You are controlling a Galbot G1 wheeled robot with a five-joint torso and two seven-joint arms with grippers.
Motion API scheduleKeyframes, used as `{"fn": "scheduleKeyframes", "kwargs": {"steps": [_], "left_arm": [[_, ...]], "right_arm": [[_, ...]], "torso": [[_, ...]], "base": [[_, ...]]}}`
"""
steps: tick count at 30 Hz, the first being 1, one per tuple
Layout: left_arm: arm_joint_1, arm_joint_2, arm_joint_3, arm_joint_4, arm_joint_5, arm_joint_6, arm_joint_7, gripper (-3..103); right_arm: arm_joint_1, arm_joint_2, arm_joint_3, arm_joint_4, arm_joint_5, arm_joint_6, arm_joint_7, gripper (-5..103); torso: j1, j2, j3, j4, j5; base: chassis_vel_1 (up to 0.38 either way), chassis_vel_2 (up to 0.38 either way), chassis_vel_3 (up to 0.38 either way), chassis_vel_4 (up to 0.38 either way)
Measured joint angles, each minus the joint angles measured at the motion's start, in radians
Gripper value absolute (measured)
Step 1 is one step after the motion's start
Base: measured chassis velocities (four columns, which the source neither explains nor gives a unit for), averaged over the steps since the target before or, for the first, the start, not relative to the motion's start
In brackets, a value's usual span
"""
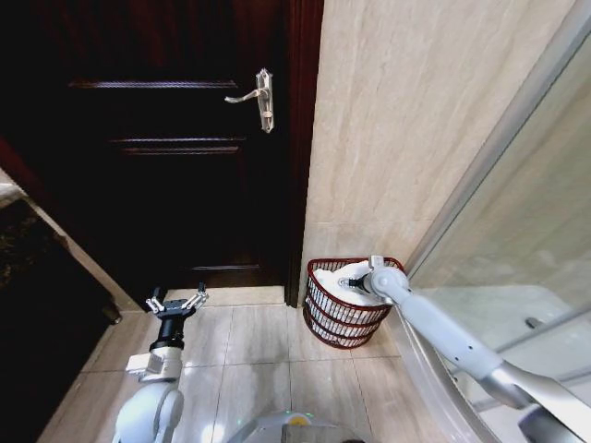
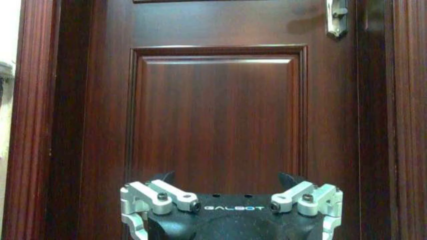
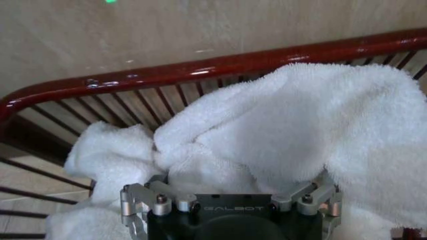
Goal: Discard the used towel into the hamper.
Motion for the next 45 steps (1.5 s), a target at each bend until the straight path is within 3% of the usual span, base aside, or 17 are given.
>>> {"fn": "scheduleKeyframes", "kwargs": {"steps": [10,16,22,25,26,28,31,36,39,40,43,45], "left_arm": [[-0.003,0.002,-0.003,-0.014,-0.001,0.007,0.002,100],[-0.005,0.001,-0.002,-0.021,0.002,0.015,0.003,100],[-0.01,-0.009,0.013,-0.035,0.023,0.029,0.003,100],[-0.012,-0.018,0.027,-0.045,0.04,0.043,0.002,100],[-0.012,-0.018,0.027,-0.045,0.04,0.043,0.002,100],[-0.012,-0.026,0.047,-0.054,0.058,0.054,-0.001,100],[-0.01,-0.041,0.08,-0.06,0.079,0.062,-0.016,100],[-0.001,-0.05,0.1,-0.069,0.086,0.064,-0.034,100],[0.011,-0.05,0.11,-0.095,0.083,0.08,-0.046,100],[0.012,-0.047,0.124,-0.107,0.08,0.098,-0.05,100],[0.006,-0.047,0.136,-0.107,0.08,0.109,-0.054,100],[-0.003,-0.049,0.164,-0.107,0.074,0.135,-0.06,100]], "right_arm": [[-0.013,0.053,0.019,-0.13,-0.134,0.001,-0.105,100],[-0.019,0.062,0.033,-0.128,-0.182,0.001,-0.113,100],[-0.057,0.019,0.101,0.02,-0.19,0.001,-0.071,100],[-0.141,-0.017,0.194,0.154,-0.361,0.017,-0.131,100],[-0.141,-0.017,0.194,0.154,-0.361,0.017,-0.131,100],[-0.218,-0.027,0.273,0.269,-0.466,0.038,-0.159,100],[-0.335,-0.014,0.369,0.397,-0.614,0.092,-0.169,100],[-0.451,0.026,0.463,0.494,-0.754,0.173,-0.216,100],[-0.544,0.069,0.533,0.568,-0.844,0.278,-0.233,100],[-0.622,0.106,0.601,0.602,-0.945,0.351,-0.308,100],[-0.666,0.137,0.636,0.612,-1.02,0.402,-0.347,100],[-0.741,0.198,0.687,0.613,-1.133,0.501,-0.381,100]], "torso": [[0.0,0.0,0.0,0.0001,0.0],[0.0,0.0,0.0,0.0001,0.0004],[0.0,0.0,0.0,0.0006,0.0008],[0.0,0.0,0.0,0.0002,0.0003],[0.0,0.0,0.0,0.0002,0.0003],[0.0,0.0,0.0,-0.0003,0.0004],[0.0,0.0,0.0,0.0004,0.0006],[0.0,0.0,0.0,0.0002,0.0001],[0.0,0.0,0.0,0.0005,0.0002],[0.0,0.0,0.0,0.0,0.0006],[0.0,0.0,0.0,0.0001,-0.0003],[0.0,0.0,0.0,-0.0002,0.0009]], "base": [[0.0,0.0,0.0,0.0],[0.0,0.0,0.0,0.0],[0.0,0.0,0.0,0.0],[0.0,0.0,0.0,0.0],[0.0,0.0,0.0,0.0],[0.0,0.0,0.0,0.0],[0.0,0.0,0.0,0.0],[0.0,0.0,0.0,0.0],[0.0,0.0,0.0,0.0],[0.0,0.0,0.0,0.0],[0.0,0.0,0.0,0.0],[0.0,0.0,0.0,0.0]]}}
